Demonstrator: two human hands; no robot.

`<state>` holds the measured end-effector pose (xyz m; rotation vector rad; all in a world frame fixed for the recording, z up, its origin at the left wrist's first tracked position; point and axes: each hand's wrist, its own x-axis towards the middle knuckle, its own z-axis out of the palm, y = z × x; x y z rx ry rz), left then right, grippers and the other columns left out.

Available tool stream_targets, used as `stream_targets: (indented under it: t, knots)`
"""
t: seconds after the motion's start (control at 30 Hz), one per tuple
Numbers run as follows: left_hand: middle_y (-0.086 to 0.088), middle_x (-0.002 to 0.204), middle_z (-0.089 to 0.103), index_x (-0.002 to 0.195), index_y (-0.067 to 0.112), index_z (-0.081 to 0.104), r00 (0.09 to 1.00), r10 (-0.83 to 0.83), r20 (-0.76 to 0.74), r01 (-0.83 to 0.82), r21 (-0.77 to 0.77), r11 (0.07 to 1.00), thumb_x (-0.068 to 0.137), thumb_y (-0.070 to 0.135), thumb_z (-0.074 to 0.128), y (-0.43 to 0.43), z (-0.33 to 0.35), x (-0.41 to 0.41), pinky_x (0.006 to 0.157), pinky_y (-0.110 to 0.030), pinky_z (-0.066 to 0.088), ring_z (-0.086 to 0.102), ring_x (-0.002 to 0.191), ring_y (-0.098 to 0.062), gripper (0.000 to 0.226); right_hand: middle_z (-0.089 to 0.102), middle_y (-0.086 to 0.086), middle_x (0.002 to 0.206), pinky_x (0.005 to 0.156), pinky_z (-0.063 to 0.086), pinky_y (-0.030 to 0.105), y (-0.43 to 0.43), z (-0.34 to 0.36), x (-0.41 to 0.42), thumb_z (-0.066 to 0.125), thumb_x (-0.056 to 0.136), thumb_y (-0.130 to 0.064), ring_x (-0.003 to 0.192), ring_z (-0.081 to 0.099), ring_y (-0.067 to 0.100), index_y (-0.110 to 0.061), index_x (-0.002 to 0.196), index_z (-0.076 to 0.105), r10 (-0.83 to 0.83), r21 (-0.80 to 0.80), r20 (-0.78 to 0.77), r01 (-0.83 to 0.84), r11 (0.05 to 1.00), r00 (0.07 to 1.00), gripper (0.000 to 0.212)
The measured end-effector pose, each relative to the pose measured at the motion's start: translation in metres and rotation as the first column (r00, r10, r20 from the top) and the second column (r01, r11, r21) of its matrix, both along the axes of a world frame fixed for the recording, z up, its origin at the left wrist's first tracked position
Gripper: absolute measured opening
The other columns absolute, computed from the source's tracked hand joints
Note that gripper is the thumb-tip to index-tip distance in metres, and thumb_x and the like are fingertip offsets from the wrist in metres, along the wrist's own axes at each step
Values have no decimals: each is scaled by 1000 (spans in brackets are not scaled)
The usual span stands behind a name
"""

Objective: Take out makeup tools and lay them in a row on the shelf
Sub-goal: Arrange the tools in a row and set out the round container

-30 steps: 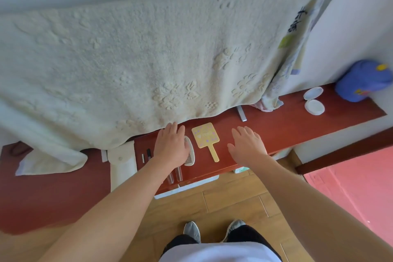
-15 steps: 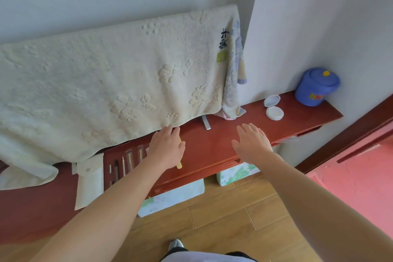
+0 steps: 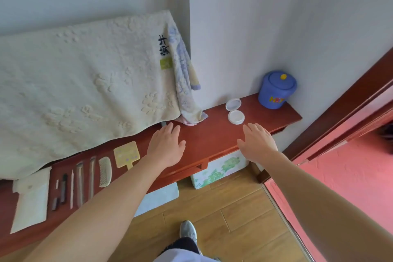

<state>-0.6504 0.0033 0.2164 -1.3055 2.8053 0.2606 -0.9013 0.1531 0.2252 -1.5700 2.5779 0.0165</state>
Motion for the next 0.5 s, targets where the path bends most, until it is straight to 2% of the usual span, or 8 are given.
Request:
stream_targets:
  t: [0.17,0.37,0.5]
  knots:
    - [-5,142,47,142,15,41,996,-81,-45,81,1,997,97,44,46,-23,-12,-53,106,-40,41,45,130,-23,53,50,4,130,107,36,38,-13,-8,-42,42,93,-42,123,42,23,-13,127,48,-39,17,-14,40,999,999,45]
    - [-11,150,41,147,12,36,986,-158,41,157,27,987,99,45,42,-41,-32,-115,110,-43,36,41,134,-27,59,49,3,132,107,36,38,-30,-23,-90,44,93,-41,123,42,23,-15,128,45,-79,45,24,78,996,997,45]
    - [-11,157,32,150,13,32,987,-138,80,129,105,986,100,45,41,-45,-47,-148,114,-44,33,35,139,-27,60,43,4,141,111,31,38,-49,-40,-121,48,93,-42,132,36,24,-13,136,40,-70,87,93,61,994,993,53]
